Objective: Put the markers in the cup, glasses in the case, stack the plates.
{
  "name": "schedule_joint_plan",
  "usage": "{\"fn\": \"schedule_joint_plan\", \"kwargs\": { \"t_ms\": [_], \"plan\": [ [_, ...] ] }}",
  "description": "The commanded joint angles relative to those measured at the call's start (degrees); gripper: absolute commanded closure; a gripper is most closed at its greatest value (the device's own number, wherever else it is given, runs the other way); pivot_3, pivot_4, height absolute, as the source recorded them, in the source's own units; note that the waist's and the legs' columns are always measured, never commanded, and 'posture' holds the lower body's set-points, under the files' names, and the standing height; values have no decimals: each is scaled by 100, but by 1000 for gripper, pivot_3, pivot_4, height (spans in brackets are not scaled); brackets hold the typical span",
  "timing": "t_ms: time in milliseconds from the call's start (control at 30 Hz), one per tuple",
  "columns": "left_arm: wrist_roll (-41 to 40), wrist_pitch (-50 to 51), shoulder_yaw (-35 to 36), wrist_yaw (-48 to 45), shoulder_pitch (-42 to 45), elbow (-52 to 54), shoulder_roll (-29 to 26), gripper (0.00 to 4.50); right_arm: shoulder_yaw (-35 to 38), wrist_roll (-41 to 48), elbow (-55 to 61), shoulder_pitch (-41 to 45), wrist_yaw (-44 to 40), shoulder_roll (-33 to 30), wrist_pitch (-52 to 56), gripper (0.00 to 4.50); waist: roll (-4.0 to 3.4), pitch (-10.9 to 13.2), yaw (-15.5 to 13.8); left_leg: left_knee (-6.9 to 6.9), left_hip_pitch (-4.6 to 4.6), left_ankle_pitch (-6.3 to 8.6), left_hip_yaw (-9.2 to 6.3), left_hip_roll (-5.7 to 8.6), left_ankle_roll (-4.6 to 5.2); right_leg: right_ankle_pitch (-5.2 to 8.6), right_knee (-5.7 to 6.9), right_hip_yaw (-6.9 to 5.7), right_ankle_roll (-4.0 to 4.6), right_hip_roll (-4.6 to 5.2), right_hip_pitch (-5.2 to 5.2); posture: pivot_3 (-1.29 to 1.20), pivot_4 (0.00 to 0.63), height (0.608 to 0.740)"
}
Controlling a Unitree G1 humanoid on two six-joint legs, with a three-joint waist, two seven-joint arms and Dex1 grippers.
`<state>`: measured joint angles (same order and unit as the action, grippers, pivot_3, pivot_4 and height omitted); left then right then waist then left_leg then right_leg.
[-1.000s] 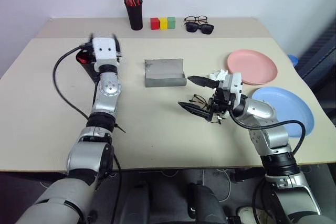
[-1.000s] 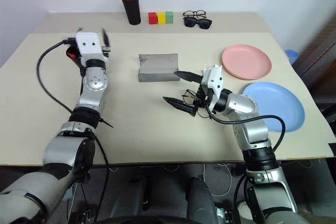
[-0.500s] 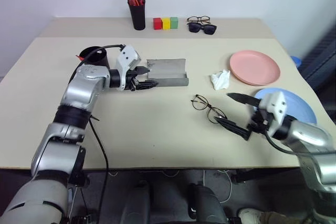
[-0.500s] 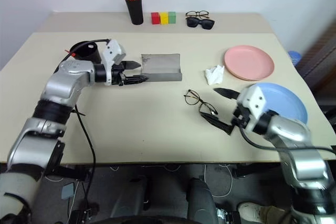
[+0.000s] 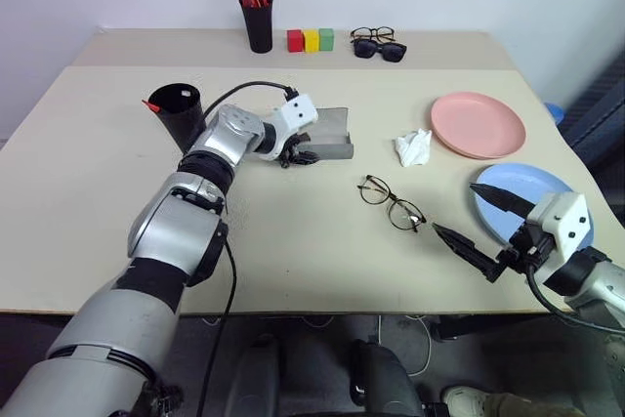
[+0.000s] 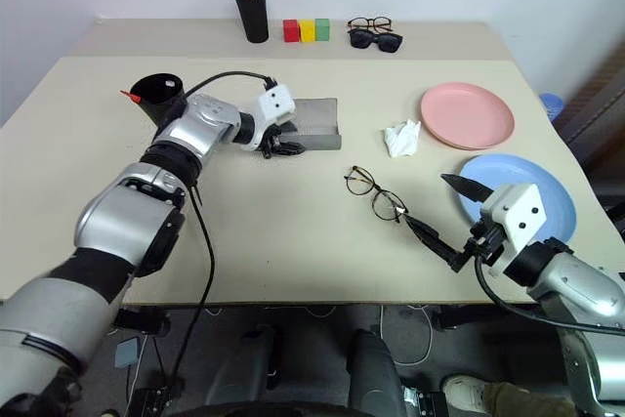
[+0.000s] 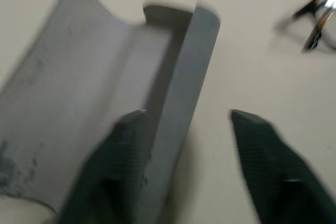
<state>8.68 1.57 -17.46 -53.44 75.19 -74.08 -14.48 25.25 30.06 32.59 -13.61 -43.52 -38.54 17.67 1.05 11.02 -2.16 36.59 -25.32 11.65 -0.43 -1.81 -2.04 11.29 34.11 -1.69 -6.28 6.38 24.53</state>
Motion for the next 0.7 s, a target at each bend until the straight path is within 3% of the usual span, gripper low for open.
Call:
{"fn": "schedule_joint_plan", "kwargs": {
  "t_ms": [33,67,267,467,600,700],
  "plan": [
    [209,68,51,108,281,-82,13,3967,274,115,304,-125,81,70,-115,0,0,0,-5,2,0,0,0,0,0,0,0,0,0,0,0,0,150,740],
    [236,68,74,96,284,-96,17,4436,287,123,327,-155,99,74,-115,0,1,0,-5,4,-1,0,0,0,0,0,1,0,0,0,0,0,150,740],
    [142,147,309,-368,314,-22,-70,4436,249,125,426,-221,214,86,-86,0,0,0,-8,6,-3,1,0,0,0,-1,1,-1,1,0,0,0,150,740],
    [-60,585,306,-2289,-58,893,-498,4436,40,100,296,77,258,28,-42,0,-3,0,12,9,-3,1,0,-1,1,-1,4,0,3,0,0,0,150,740],
    [-247,1489,94,-3394,-1264,3229,-1271,4436,-91,68,123,271,178,-3,-61,0,-9,-2,77,7,-1,3,0,-2,5,-1,7,2,5,0,-1,0,150,740],
    [-444,2466,67,-3711,-2208,5124,-1907,4436,-163,50,7,398,119,-34,-88,0,-11,0,150,8,-2,3,-3,-3,7,-1,13,5,6,0,-1,0,150,740]
  ]
}}
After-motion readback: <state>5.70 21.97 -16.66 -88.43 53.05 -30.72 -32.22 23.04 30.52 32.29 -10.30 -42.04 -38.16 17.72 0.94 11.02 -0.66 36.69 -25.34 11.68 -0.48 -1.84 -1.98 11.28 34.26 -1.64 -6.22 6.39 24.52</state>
